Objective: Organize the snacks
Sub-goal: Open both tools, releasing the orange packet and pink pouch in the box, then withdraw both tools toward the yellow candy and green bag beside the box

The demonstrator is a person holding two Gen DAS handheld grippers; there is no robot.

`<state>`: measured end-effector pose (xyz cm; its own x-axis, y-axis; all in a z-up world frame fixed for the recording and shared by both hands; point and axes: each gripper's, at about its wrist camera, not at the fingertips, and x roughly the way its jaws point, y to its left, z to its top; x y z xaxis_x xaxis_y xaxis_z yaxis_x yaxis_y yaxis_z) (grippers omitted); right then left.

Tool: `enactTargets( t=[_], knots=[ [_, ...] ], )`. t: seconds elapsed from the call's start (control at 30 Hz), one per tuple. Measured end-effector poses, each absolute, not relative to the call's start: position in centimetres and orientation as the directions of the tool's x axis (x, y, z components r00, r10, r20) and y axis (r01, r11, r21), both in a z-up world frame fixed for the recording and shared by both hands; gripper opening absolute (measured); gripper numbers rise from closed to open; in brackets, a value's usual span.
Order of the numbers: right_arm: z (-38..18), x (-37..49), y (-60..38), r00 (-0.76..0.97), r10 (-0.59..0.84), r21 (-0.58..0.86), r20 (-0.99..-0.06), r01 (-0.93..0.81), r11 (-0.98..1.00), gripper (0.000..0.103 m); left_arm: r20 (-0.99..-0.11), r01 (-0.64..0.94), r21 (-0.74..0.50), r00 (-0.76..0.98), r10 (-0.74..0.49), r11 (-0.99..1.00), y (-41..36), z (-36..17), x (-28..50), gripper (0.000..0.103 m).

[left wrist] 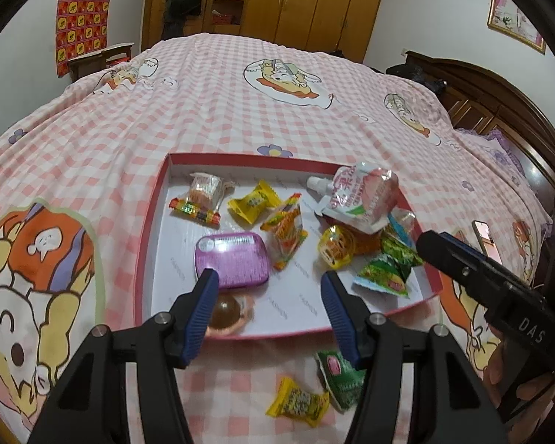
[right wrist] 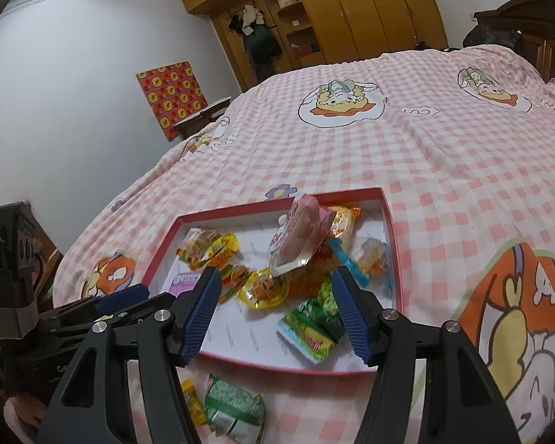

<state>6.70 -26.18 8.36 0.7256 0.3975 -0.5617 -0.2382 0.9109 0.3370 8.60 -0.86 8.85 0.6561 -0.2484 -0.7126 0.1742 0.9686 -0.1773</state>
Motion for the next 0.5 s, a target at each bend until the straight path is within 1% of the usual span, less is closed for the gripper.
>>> enactTargets(
  t=[0.33,0.5],
  knots=[
    [7.6,4.5,-25.5,0.7,0.408,0.339,-0.586,-0.246,0.908,0.063,-0.725,0.178,-0.191,0.638,-0.261,0.965,-0.3,8.4,6.1,0.06],
    [7.3,3.5,-25.2,0.684,0.415,0.339,-0.6,-0.252,0.906,0.063,-0.733,0.183,-0.179,0.63,-0.255,0.967,-0.3,8.2,4.8,0.06]
  ],
)
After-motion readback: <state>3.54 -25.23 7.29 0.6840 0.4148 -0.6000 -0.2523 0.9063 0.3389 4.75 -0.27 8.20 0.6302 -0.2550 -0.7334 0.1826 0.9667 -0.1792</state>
